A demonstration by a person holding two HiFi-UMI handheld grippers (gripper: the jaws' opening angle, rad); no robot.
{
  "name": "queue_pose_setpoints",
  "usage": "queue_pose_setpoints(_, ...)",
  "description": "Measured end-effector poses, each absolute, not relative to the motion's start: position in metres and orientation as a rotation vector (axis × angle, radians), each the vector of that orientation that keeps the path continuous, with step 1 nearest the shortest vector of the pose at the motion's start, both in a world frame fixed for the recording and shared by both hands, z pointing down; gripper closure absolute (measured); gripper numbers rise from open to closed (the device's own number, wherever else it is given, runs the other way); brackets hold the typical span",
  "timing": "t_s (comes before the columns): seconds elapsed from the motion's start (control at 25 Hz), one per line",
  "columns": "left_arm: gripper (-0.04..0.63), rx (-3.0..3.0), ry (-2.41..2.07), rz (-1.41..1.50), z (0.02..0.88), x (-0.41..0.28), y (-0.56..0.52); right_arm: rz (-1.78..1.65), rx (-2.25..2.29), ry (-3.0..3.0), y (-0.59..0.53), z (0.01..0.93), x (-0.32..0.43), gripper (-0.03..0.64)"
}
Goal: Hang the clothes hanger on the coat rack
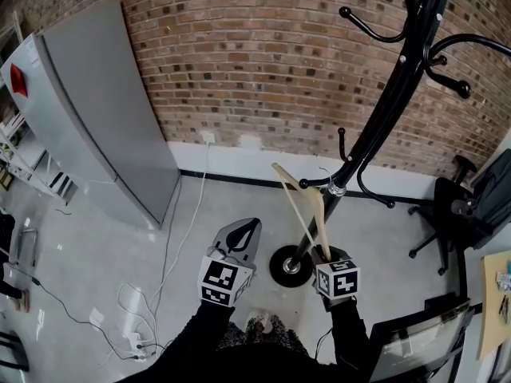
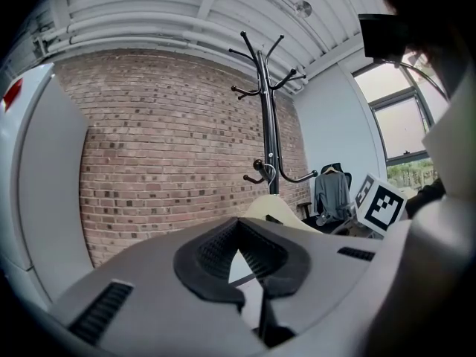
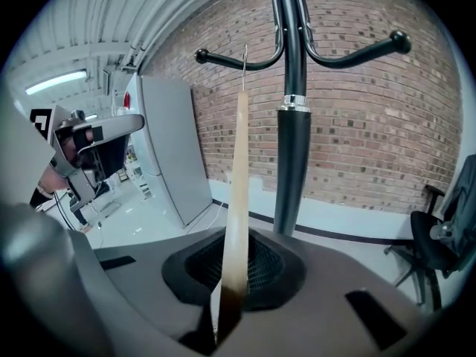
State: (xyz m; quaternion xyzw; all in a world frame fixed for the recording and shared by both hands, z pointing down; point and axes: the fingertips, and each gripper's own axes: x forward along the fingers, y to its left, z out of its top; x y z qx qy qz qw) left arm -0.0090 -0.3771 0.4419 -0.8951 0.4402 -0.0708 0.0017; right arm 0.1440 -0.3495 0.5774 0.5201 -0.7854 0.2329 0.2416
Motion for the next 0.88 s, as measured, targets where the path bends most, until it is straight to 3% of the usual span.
queue_pose_setpoints(0.88, 0.588, -2.828, 1.379, -0.233, 0.45, -0.009, -0.376, 0.724, 1.443, -2.197, -0.349, 0.603, 0.14, 0.577)
